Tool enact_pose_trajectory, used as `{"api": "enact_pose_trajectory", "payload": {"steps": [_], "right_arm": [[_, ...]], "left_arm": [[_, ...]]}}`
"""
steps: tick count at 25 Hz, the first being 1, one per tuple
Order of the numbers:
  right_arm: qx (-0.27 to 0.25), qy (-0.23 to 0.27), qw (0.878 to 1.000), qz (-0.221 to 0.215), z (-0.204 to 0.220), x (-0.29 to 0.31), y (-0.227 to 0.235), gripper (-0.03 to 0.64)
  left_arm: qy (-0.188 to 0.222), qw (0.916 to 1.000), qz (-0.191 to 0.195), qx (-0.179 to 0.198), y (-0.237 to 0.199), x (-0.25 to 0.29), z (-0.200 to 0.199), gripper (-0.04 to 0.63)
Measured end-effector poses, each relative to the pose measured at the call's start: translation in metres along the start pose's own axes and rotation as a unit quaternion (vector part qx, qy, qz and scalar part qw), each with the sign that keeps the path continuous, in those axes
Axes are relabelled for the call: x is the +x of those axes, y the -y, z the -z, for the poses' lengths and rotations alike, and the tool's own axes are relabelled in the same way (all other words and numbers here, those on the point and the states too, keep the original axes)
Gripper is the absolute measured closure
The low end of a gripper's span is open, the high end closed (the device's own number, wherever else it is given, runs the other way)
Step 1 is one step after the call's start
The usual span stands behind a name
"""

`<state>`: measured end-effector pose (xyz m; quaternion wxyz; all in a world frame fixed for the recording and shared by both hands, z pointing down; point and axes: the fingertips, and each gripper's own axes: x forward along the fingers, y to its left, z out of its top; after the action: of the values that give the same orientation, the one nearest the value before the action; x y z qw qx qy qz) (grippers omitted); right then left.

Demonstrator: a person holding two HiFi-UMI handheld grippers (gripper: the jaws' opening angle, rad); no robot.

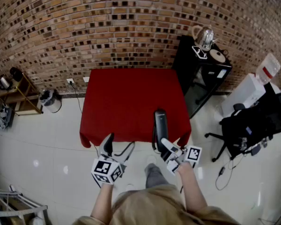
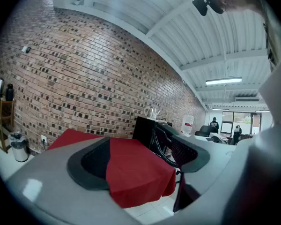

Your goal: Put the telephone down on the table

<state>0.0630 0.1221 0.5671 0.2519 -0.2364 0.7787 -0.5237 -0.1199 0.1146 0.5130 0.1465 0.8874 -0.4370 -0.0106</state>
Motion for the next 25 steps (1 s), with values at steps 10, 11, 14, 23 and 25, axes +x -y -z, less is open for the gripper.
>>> {"api": "enact_pose_trajectory", "payload": {"steps": [10,11,14,23,25], "right_arm": [[0.041,-0.016,0.999,-0.002,-0.112,0.057,0.111,0.376],[0.042,-0.018,0.999,0.001,-0.126,0.061,0.121,0.376],[0.054,-0.021,0.998,0.02,-0.162,0.077,0.15,0.376],[0.066,-0.042,0.992,0.103,-0.208,0.103,0.245,0.376],[0.073,-0.046,0.986,0.139,-0.212,0.103,0.27,0.376]], "left_arm": [[-0.006,0.9994,-0.032,-0.013,-0.068,0.157,-0.009,0.204],[-0.001,0.9993,-0.035,-0.013,-0.074,0.173,-0.017,0.204],[0.008,0.9985,-0.052,-0.016,-0.091,0.212,-0.037,0.204],[0.001,0.998,-0.061,-0.016,-0.112,0.264,-0.057,0.204],[-0.003,0.9988,-0.047,-0.011,-0.116,0.272,-0.058,0.204]]}}
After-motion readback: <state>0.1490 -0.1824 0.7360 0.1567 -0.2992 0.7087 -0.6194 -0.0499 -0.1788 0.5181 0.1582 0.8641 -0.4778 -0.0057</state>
